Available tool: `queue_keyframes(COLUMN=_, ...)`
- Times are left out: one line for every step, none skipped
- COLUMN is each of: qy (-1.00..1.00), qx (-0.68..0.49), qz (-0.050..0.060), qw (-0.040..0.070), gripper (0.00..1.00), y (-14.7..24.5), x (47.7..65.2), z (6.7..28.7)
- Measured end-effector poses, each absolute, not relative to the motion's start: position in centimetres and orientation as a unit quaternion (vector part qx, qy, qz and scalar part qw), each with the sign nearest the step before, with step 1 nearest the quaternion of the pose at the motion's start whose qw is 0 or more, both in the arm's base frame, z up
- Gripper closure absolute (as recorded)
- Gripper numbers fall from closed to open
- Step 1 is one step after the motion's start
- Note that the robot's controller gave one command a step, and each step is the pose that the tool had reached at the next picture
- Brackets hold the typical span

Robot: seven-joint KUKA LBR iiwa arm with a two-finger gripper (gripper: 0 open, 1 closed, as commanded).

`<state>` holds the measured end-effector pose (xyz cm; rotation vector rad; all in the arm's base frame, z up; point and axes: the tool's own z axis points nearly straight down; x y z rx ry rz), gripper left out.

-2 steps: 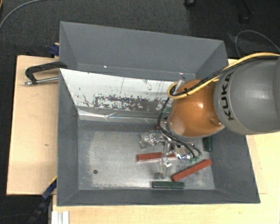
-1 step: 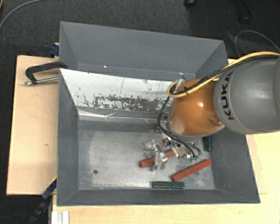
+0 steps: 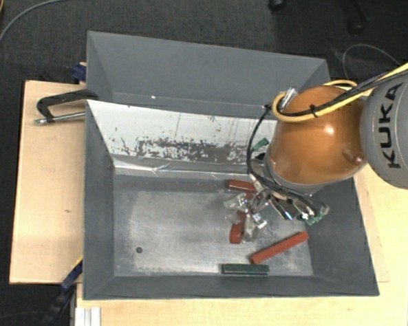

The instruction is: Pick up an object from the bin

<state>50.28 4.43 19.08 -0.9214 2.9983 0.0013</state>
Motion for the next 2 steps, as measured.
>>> queue_keyframes(qy=0.925, qx=-0.379, qz=0.0, qw=0.006, gripper=1.0, y=9.3, x=50.8, z=26.9)
queue_keyframes(qy=0.795, qx=-0.606, qz=-0.001, qw=0.005, gripper=1.0, y=12.2, x=49.1, z=31.7)
